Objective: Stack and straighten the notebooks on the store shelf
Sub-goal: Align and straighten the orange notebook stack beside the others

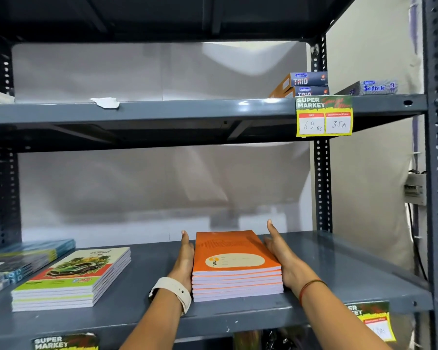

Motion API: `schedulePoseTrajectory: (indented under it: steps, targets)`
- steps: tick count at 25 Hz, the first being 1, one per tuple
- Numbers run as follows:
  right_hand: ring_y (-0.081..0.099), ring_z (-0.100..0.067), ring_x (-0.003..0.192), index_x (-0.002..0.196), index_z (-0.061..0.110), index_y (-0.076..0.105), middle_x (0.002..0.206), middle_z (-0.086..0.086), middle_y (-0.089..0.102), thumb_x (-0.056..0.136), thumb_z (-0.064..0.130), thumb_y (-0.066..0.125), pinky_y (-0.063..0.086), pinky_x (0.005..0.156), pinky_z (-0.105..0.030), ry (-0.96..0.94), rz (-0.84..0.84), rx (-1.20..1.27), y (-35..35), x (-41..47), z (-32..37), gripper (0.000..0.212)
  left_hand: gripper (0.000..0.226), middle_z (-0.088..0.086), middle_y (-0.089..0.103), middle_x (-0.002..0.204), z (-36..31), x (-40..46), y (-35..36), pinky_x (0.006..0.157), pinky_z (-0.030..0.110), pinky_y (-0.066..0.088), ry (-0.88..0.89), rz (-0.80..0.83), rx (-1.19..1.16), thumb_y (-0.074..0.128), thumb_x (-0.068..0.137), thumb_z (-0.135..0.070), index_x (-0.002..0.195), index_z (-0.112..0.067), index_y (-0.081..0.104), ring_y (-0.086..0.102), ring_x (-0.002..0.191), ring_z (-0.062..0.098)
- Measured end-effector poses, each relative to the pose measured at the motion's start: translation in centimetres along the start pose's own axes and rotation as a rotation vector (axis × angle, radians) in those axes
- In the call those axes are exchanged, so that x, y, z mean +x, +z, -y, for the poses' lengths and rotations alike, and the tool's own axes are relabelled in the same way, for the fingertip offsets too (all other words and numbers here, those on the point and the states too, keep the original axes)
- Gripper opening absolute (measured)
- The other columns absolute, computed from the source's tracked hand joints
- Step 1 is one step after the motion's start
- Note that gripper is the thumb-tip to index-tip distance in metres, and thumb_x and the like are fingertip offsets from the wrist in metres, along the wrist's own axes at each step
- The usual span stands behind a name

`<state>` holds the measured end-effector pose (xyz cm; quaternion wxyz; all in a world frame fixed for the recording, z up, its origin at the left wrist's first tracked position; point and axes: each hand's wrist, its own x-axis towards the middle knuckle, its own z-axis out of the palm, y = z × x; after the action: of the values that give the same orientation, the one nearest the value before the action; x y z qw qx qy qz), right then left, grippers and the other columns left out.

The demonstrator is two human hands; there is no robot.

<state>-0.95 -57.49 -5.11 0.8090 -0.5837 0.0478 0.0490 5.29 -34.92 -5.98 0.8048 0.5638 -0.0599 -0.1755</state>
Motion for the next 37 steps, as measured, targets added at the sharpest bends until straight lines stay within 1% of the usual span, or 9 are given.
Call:
schedulePoseTrajectory:
  steps: [3, 6, 12, 13, 15, 17, 20, 33, 37]
  targets:
    - [0.072, -0.035, 0.073, 0.073, 0.013, 0.064, 0.079, -0.017, 0.076, 0.076, 0.079, 0.04, 0.059, 0.066, -0.043, -0.024, -0.024, 0.018, 0.4, 0.0, 0.0, 0.071, 0.076, 0.018, 0.077, 0.079, 0.0, -0.1, 0.2, 0.063, 0.038, 0.059, 0.015, 0.014, 0.03, 0.014, 0.084, -0.073, 0.1, -0.017, 0.062, 0.074, 0.068, 0.033]
    - [0.072, -0.035, 0.074, 0.062, 0.012, 0.067, 0.073, -0.015, 0.076, 0.076, 0.079, 0.041, 0.059, 0.067, -0.043, -0.016, -0.022, 0.008, 0.5, -0.2, -0.1, 0.073, 0.075, 0.017, 0.077, 0.079, -0.1, -0.2, 0.3, 0.062, 0.038, 0.058, 0.029, 0.007, 0.046, 0.013, 0.086, -0.072, 0.098, -0.016, 0.063, 0.074, 0.069, 0.032]
    - [0.069, -0.032, 0.078, 0.132, 0.004, 0.043, 0.119, -0.02, 0.066, 0.075, 0.081, 0.041, 0.058, 0.06, -0.035, 0.053, -0.09, -0.143, 1.2, -1.4, 1.0, 0.095, 0.08, 0.018, 0.075, 0.074, -0.6, -1.1, 0.4, 0.069, 0.04, 0.055, -0.004, -0.038, 0.089, 0.015, 0.085, -0.073, 0.085, -0.014, 0.069, 0.072, 0.066, 0.032]
    - [0.069, -0.03, 0.084, 0.142, 0.004, 0.032, 0.128, -0.018, 0.06, 0.075, 0.081, 0.04, 0.058, 0.062, -0.033, 0.067, -0.089, -0.191, 1.6, -1.7, 1.6, 0.102, 0.082, 0.018, 0.076, 0.083, -1.0, -1.4, 0.3, 0.075, 0.042, 0.055, -0.02, -0.062, 0.102, 0.016, 0.086, -0.073, 0.084, -0.016, 0.073, 0.074, 0.074, 0.032]
    - [0.062, -0.029, 0.11, 0.151, 0.012, 0.015, 0.147, -0.011, 0.04, 0.076, 0.082, 0.036, 0.057, 0.079, -0.034, 0.025, -0.127, -0.302, 2.5, -2.0, 3.2, 0.104, 0.077, 0.016, 0.055, 0.137, -2.1, -1.4, -0.2, 0.105, 0.045, 0.039, -0.015, -0.128, 0.131, 0.016, 0.088, -0.07, 0.13, -0.02, 0.058, 0.055, 0.123, 0.03]
    - [0.029, -0.027, 0.141, 0.151, 0.028, 0.009, 0.159, -0.003, 0.015, 0.079, 0.08, 0.031, 0.03, 0.111, -0.044, -0.134, -0.2, -0.453, 4.1, -1.7, 4.9, 0.091, 0.076, 0.007, 0.014, 0.159, -4.1, -1.9, -0.4, 0.119, 0.039, 0.01, 0.057, -0.156, 0.145, 0.015, 0.092, -0.063, 0.151, -0.014, 0.014, 0.015, 0.147, 0.022]
    - [0.009, -0.02, 0.147, 0.15, 0.035, 0.011, 0.161, 0.007, 0.005, 0.088, 0.072, 0.025, 0.006, 0.117, -0.045, -0.283, -0.188, -0.523, 8.1, -0.3, 6.4, 0.074, 0.075, 0.008, 0.005, 0.159, -7.4, -2.1, -1.3, 0.119, 0.035, 0.003, 0.165, -0.205, 0.156, 0.016, 0.094, -0.059, 0.15, -0.011, 0.007, 0.005, 0.147, 0.021]
    - [0.005, -0.021, 0.147, 0.151, 0.032, 0.009, 0.161, 0.005, 0.004, 0.088, 0.072, 0.025, 0.003, 0.117, -0.048, -0.171, 0.053, -0.398, 31.1, 7.1, -2.3, 0.075, 0.077, 0.002, 0.011, 0.16, -18.1, -6.3, -22.7, 0.118, 0.044, 0.009, 0.315, -0.49, 0.292, 0.02, 0.09, -0.066, 0.151, -0.02, 0.013, 0.012, 0.147, 0.024]
    - [0.032, -0.025, 0.138, 0.151, 0.026, 0.013, 0.159, -0.003, 0.017, 0.088, 0.071, 0.026, 0.036, 0.102, -0.039, -0.026, -0.047, -0.339, 34.6, 7.6, -6.1, 0.078, 0.075, 0.011, 0.013, 0.158, -17.4, -6.6, -29.2, 0.116, 0.045, 0.022, 0.22, -0.491, 0.262, 0.025, 0.093, -0.061, 0.151, -0.015, 0.017, 0.02, 0.144, 0.03]
